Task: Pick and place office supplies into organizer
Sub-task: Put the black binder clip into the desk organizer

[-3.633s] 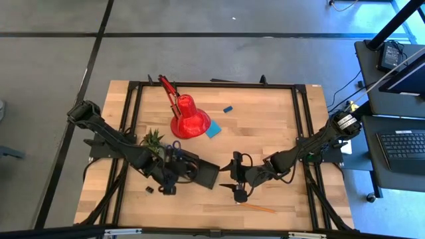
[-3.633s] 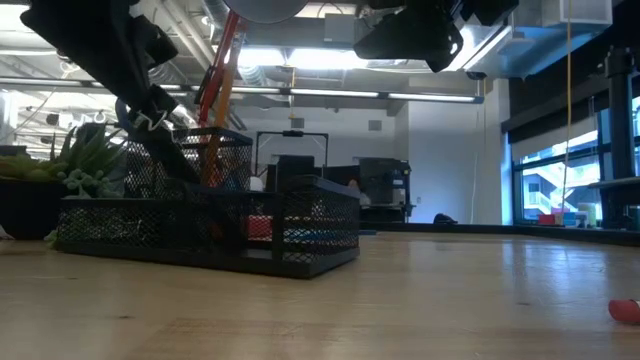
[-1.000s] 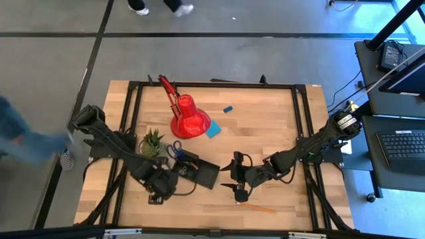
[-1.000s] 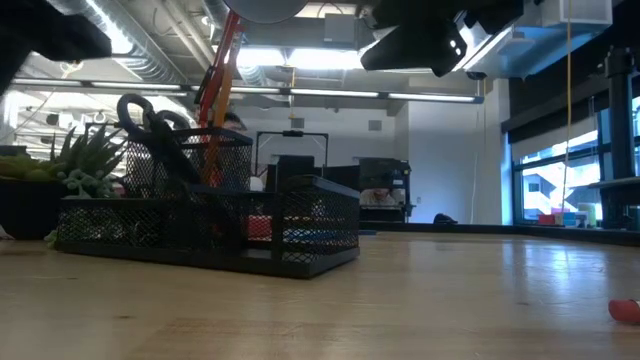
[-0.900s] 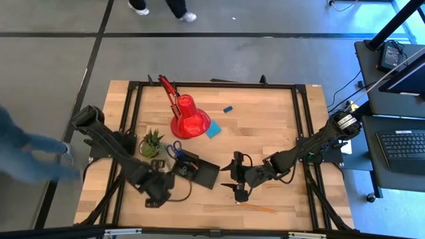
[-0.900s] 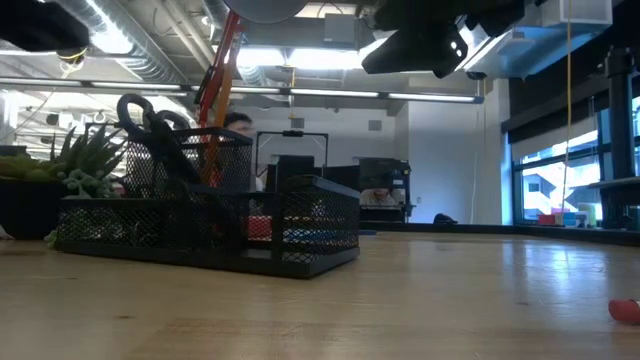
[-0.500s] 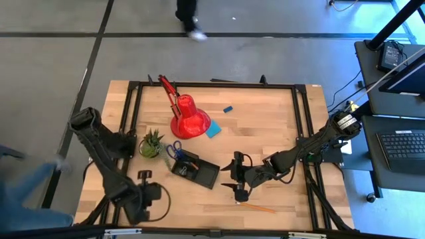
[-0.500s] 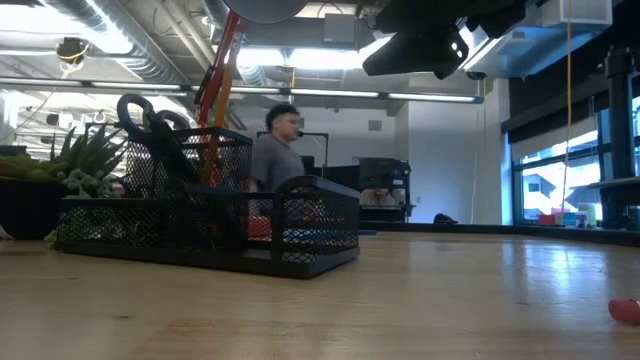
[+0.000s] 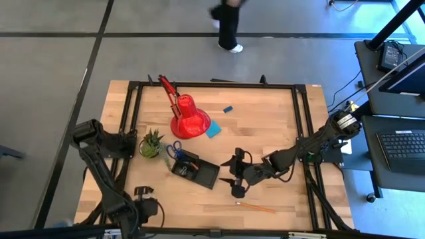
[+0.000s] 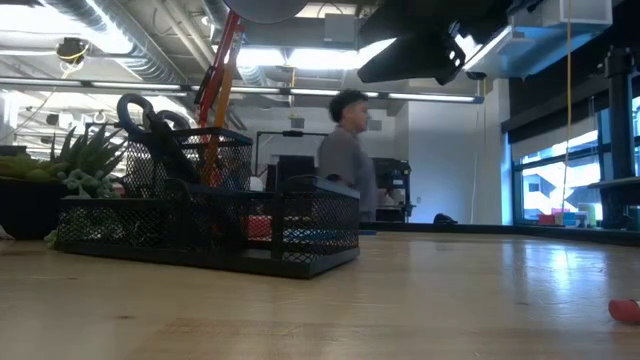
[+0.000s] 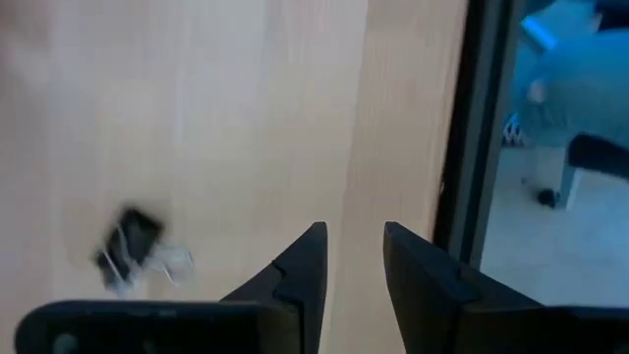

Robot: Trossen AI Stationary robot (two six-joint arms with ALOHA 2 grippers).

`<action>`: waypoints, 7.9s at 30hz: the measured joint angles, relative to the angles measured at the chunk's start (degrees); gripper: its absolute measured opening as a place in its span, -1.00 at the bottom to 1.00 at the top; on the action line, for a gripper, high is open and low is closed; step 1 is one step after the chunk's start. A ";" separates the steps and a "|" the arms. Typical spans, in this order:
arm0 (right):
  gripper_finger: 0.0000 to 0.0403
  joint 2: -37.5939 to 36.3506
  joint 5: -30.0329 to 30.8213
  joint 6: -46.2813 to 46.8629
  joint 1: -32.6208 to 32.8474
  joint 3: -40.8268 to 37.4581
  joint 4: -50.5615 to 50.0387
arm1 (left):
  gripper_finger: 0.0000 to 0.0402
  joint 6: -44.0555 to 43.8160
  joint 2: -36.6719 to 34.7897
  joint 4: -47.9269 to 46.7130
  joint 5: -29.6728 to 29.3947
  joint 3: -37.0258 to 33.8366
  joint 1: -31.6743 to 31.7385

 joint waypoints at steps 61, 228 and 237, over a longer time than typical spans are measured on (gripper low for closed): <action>0.33 0.00 -0.22 -1.36 -6.44 0.00 -0.01 | -0.34 -8.73 18.48 -41.57 -16.00 20.78 -7.41; 0.33 0.00 -0.20 -1.55 -6.44 0.00 -0.03 | -0.98 -22.22 10.32 -28.49 -32.64 5.40 -0.08; 0.33 0.00 -0.22 -1.77 -6.44 0.00 -0.03 | -0.98 -16.17 4.10 -27.47 -42.47 5.40 6.53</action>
